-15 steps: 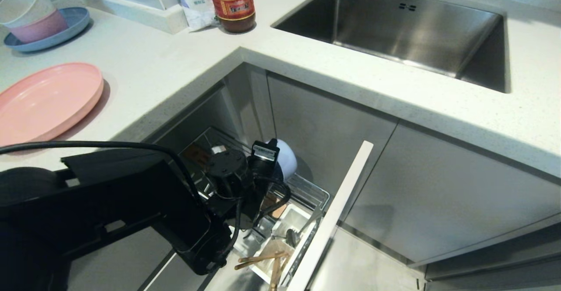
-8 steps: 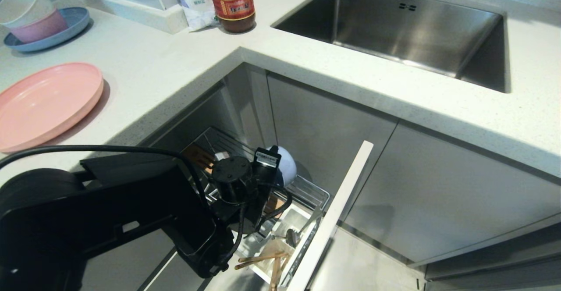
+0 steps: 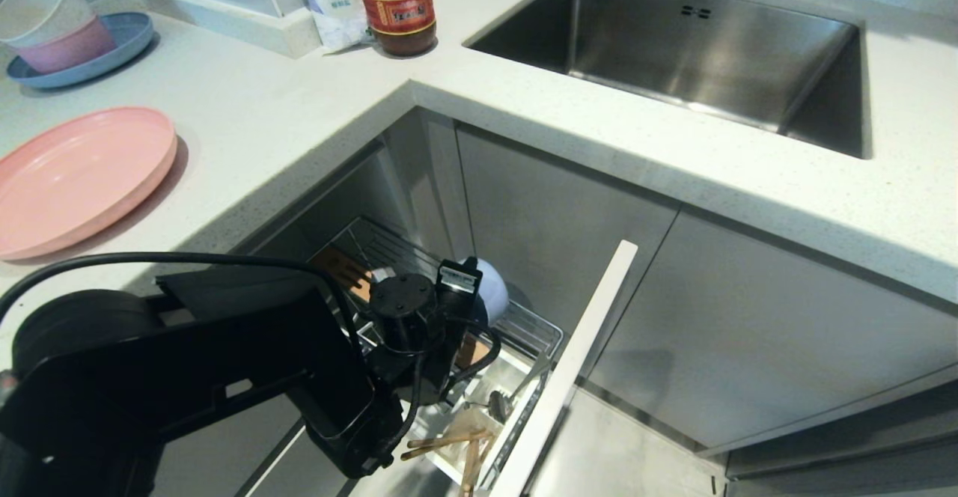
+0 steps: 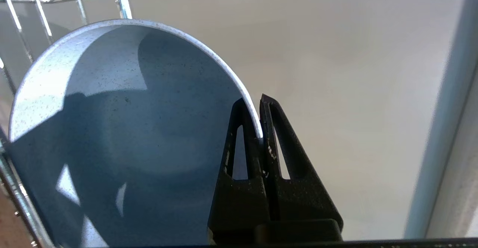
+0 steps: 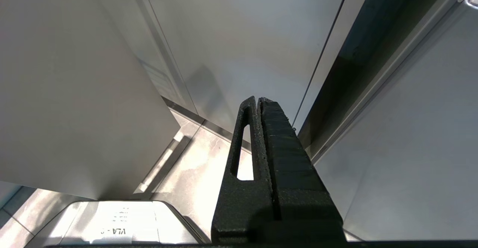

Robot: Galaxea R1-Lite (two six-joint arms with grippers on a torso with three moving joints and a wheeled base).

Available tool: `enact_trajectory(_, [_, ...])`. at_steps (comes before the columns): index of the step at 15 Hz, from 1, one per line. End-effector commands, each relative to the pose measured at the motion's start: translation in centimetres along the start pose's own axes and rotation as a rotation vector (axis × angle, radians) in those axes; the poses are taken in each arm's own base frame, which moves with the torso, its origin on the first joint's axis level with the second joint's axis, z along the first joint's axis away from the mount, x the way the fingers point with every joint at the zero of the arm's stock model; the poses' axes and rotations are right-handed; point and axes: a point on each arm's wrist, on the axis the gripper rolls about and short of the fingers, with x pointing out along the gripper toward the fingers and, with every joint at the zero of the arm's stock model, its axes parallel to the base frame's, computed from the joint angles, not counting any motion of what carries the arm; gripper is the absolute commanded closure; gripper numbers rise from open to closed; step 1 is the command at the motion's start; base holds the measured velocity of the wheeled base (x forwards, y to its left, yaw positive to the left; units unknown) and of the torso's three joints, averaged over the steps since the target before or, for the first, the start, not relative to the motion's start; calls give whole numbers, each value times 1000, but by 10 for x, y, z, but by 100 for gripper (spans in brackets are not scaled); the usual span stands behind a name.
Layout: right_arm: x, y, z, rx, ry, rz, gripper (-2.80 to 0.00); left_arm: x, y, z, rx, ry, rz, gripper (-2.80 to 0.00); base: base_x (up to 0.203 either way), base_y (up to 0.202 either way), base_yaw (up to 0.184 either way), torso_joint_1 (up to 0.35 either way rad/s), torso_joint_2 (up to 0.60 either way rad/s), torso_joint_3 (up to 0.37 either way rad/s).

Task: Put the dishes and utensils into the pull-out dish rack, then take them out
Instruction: Pick up the bowl and place it in the cupboard, then pick up the plate and place it in the cupboard

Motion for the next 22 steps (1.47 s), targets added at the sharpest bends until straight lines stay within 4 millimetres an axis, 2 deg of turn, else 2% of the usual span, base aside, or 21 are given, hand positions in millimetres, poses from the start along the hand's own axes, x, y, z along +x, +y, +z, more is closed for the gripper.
enact_trajectory(1, [0,0,0,0,-2,0,0,0,2,0,-13,-2,3,0,0,0,0,0,0,0])
enact_trajectory(4, [0,0,-1,0,-1,1,0,0,2,0,-14,6,17,0,0,0,0,0,0,0])
enact_trajectory(5, [0,0,0,0,-3,1,0,0,2,0,-10,9,28,-280,0,0,0,0,0,0])
enact_trajectory(8, [0,0,0,0,-3,1,0,-2,-3,3,-4,0,51,-280,0,0,0,0,0,0])
enact_trajectory(12, [0,0,0,0,-3,1,0,-10,-15,13,-20,-14,173,-280,0,0,0,0,0,0])
enact_trajectory(17, [0,0,0,0,-3,1,0,-30,-52,33,-17,8,231,-280,0,0,0,0,0,0])
enact_trajectory(22, [0,0,0,0,-3,1,0,-65,-85,53,-21,100,380,-280,0,0,0,0,0,0])
